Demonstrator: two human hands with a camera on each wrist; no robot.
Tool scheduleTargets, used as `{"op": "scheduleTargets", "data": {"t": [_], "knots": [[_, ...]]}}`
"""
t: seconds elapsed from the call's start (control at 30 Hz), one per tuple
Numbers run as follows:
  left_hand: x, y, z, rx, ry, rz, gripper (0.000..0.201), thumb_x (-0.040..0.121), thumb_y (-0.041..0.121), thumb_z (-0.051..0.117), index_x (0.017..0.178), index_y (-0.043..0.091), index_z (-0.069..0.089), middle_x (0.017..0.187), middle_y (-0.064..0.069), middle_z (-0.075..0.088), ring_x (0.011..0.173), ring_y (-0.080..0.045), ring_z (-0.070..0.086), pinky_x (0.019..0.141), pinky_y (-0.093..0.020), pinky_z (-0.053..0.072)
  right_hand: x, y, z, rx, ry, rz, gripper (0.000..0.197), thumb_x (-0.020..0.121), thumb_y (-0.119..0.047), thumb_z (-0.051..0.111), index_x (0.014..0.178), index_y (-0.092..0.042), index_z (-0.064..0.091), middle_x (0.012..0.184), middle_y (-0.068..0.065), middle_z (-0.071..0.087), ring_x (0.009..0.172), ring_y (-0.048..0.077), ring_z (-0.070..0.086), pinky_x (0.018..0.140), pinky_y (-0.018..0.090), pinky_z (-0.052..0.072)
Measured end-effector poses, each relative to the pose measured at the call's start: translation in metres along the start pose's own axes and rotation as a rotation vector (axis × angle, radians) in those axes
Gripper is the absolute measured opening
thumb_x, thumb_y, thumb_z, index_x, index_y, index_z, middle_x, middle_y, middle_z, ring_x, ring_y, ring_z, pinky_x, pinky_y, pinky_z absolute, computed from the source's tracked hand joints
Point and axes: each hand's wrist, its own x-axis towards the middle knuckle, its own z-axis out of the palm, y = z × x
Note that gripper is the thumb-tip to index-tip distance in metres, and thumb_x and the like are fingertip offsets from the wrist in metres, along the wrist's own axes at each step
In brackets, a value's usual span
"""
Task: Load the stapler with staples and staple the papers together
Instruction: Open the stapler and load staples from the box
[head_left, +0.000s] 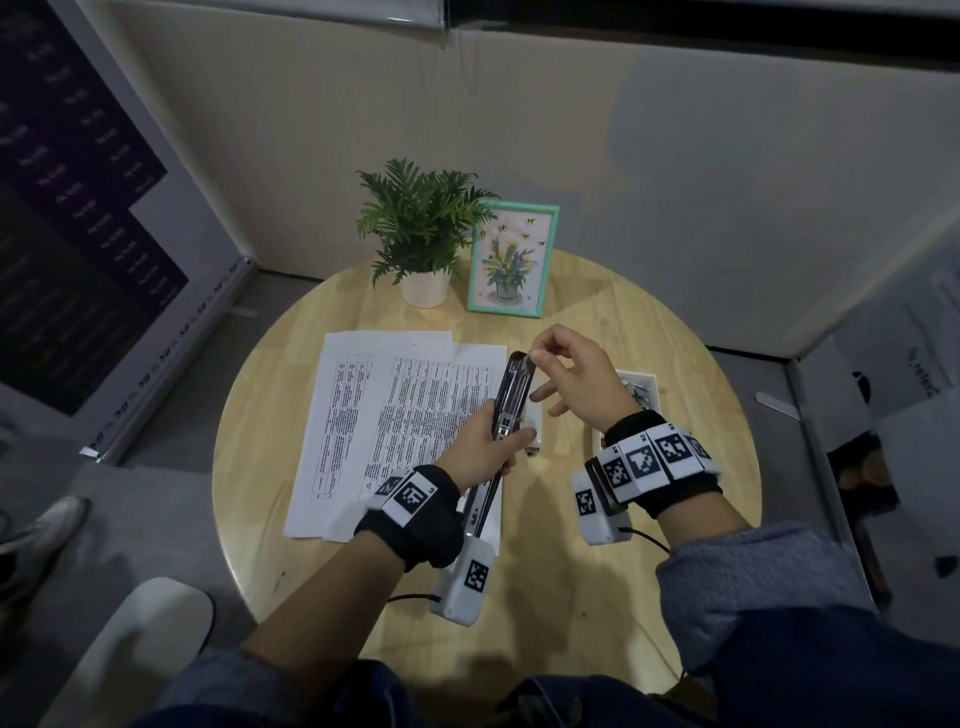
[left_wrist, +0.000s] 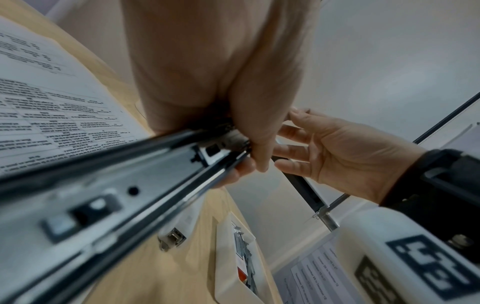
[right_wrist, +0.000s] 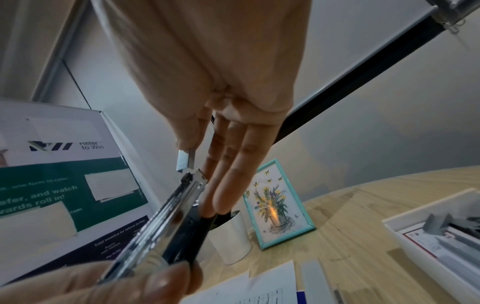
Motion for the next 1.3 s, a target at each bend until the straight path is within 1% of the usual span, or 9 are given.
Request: {"op": "scheduleTargets", "data": {"t": [0.33,0.47,0.63,0.83,0.93,1.03,1.13,1.23,1.3], "knots": [[-0.006,0.004,0.006,-0.007,-0.011,0.011,0.025,0.089,0.016,0.058,0.106,0.005,0.043,0.072,-0.001,0.051,0.056,-0.013,0.048,0.049,-0.022,0.044,0.000,0.009,0.003,-0.050,0.017,0.008,0.016,0.092,-0.015,0.053,0.078,-0.023,0.054,0.080,-0.010,0.059,0.063,0.020,0.062,0.045,0.036,0.051],[-0.008,0.009,0.007,-0.026,-0.009,0.019,0.020,0.090,0.015,0.057,0.100,0.009,0.041,0.069,0.001,0.052,0.055,-0.012,0.047,0.047,-0.020,0.043,-0.001,0.011,0.005,-0.041,0.072,-0.003,0.019,0.089,-0.011,0.058,0.074,-0.024,0.058,0.081,-0.004,0.061,0.056,0.014,0.060,0.043,0.032,0.051],[-0.009,0.011,0.009,-0.033,-0.007,0.037,0.020,0.090,0.014,0.057,0.101,0.011,0.041,0.070,0.002,0.052,0.056,-0.012,0.048,0.048,-0.018,0.044,-0.001,0.014,0.009,-0.038,0.154,-0.019,0.003,0.083,-0.006,0.065,0.081,-0.004,0.066,0.087,0.008,0.064,0.060,0.025,0.063,0.050,0.032,0.056],[-0.007,0.009,0.008,-0.039,-0.015,0.029,0.021,0.089,0.020,0.058,0.099,0.011,0.043,0.072,0.000,0.053,0.056,-0.013,0.048,0.050,-0.022,0.044,0.002,0.018,0.015,-0.061,0.236,0.009,0.007,0.079,-0.007,0.065,0.077,-0.009,0.059,0.075,-0.006,0.061,0.061,0.030,0.066,0.063,0.043,0.058],[-0.006,0.010,0.007,-0.125,-0.049,-0.074,0.023,0.095,0.034,0.047,0.095,0.012,0.043,0.073,-0.003,0.051,0.055,-0.013,0.050,0.051,-0.024,0.044,0.002,0.021,0.018,-0.043,0.242,0.023,0.005,0.082,-0.008,0.062,0.080,-0.008,0.058,0.078,-0.003,0.060,0.063,0.033,0.066,0.063,0.046,0.058],[-0.008,0.014,0.003,-0.411,-0.086,-0.193,0.044,0.100,0.042,0.023,0.091,0.009,0.051,0.069,-0.005,0.055,0.055,-0.015,0.049,0.052,-0.024,0.044,-0.002,0.025,0.019,0.053,0.246,0.049,0.008,0.088,-0.011,0.055,0.082,-0.016,0.056,0.081,-0.003,0.060,0.073,0.035,0.066,0.070,0.049,0.057],[-0.007,0.012,-0.008,-0.621,-0.049,-0.196,0.039,0.101,0.033,0.022,0.101,0.011,0.054,0.076,-0.006,0.056,0.063,-0.015,0.052,0.064,-0.028,0.047,-0.018,0.027,0.023,0.029,0.086,0.122,0.008,0.093,-0.023,0.052,0.095,-0.015,0.054,0.088,-0.002,0.060,0.087,0.028,0.063,0.082,0.041,0.055],[-0.002,0.011,-0.017,-0.744,0.021,-0.177,0.033,0.101,0.028,0.026,0.109,0.010,0.052,0.081,-0.005,0.058,0.074,-0.017,0.058,0.080,-0.035,0.050,-0.042,0.031,0.038,-0.057,-0.191,0.191,0.051,0.087,-0.051,0.051,0.121,-0.014,0.043,0.104,0.006,0.065,0.092,0.022,0.064,0.085,0.040,0.054],[0.001,0.010,-0.023,-0.841,0.075,-0.148,0.031,0.101,0.027,0.027,0.110,0.011,0.051,0.083,-0.006,0.056,0.082,-0.019,0.059,0.091,-0.039,0.046,-0.054,0.033,0.049,-0.073,-0.266,0.189,0.069,0.078,-0.052,0.063,0.130,-0.018,0.032,0.107,0.004,0.064,0.090,0.019,0.064,0.086,0.042,0.055]]}}
